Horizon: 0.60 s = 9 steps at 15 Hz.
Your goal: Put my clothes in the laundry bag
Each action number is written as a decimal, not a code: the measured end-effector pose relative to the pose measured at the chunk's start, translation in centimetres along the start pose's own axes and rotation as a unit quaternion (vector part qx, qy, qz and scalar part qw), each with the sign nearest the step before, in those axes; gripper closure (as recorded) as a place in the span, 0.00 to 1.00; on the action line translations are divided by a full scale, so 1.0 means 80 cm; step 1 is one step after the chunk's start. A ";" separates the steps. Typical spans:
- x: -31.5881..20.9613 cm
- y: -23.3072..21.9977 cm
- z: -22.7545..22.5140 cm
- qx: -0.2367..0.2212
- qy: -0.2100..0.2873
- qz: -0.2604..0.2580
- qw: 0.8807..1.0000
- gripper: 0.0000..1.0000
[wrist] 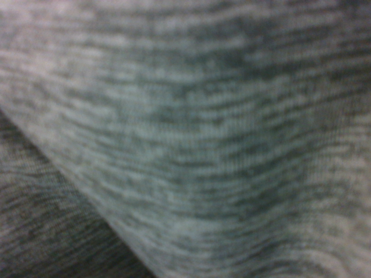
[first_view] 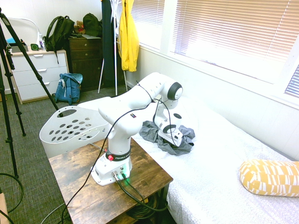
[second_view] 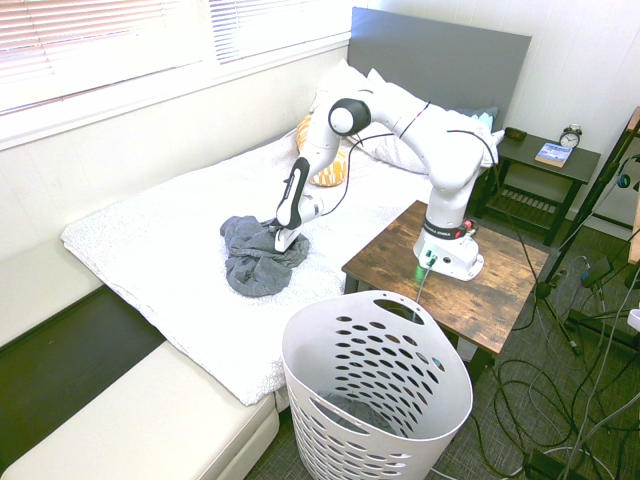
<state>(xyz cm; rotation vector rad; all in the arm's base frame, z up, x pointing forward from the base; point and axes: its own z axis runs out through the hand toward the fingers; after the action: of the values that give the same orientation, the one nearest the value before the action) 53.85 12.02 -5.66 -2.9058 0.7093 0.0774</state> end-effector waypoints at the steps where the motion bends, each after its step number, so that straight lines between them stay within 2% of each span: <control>1: 0.000 0.003 0.000 0.000 -0.001 -0.001 1.000 1.00; 9: -0.023 0.021 -0.005 0.010 -0.007 0.011 1.000 1.00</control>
<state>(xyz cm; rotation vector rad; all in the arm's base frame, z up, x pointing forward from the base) 51.41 11.29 -5.30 -2.8752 0.7342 0.0927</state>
